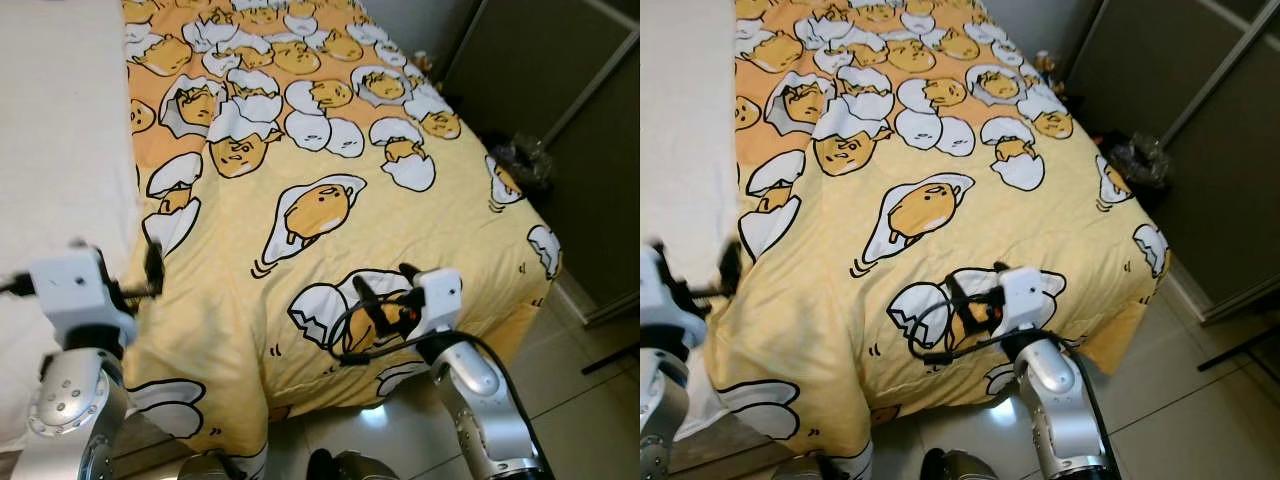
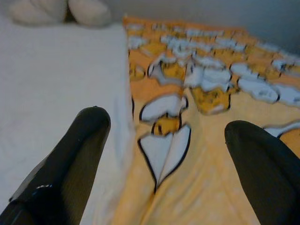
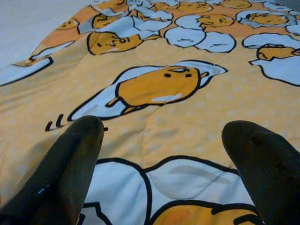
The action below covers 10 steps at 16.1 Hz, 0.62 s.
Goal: Clean up the room
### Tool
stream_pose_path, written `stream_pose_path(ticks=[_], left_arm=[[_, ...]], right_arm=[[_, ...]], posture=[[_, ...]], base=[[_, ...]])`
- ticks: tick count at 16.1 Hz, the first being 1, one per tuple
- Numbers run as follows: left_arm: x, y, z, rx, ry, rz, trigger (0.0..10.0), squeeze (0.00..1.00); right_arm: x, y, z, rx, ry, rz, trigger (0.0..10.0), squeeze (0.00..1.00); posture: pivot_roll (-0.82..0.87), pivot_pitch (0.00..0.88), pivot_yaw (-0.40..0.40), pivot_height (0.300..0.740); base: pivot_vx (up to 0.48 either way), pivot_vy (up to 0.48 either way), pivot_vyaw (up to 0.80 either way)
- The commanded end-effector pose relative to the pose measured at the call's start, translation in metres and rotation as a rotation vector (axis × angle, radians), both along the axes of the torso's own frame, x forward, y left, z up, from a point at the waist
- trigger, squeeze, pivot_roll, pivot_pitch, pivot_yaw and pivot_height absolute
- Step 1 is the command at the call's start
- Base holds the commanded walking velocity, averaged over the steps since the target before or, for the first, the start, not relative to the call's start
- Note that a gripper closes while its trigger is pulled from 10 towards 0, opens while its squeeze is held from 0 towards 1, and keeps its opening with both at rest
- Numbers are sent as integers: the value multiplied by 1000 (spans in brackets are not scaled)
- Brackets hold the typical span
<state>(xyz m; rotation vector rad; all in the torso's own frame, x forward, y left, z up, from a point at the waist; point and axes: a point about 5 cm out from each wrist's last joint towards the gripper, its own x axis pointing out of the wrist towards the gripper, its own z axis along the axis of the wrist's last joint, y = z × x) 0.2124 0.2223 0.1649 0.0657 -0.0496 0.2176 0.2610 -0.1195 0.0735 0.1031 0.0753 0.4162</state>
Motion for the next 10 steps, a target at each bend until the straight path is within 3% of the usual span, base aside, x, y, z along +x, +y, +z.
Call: stream_pose_path(ticks=[1,3,5,6,7,8,10], left_arm=[[0,-8,2,11,-21,-38,10000,1000],[7,-26,-3,23,-29,-126,10000,1000],[12,-38,-14,50,6,-215,10000,1000],[17,-40,-21,85,30,-245,10000,643],[20,-38,-24,70,33,-232,10000,0],[28,-30,-32,58,45,-170,10000,0],[31,-30,-39,50,66,-155,10000,0]], right_arm=[[4,-9,7,20,-13,-47,10000,0],[15,-19,10,65,3,-166,10000,0],[22,-23,13,61,-7,-208,10000,0],[28,-24,15,28,-8,-206,10000,0],[30,-22,15,23,-6,-200,10000,0],[36,-19,18,3,-30,-178,10000,0],[38,-17,18,1,-33,-166,10000,0]], posture=[[173,64,-170,740],[175,42,-170,740],[174,20,-168,740],[173,6,-168,740],[170,0,-167,740],[170,0,-165,740],[174,0,-167,740]], base=[[0,0,0],[0,0,0],[0,0,0],[0,0,0],[0,0,-800],[0,0,-788],[0,0,-788]])
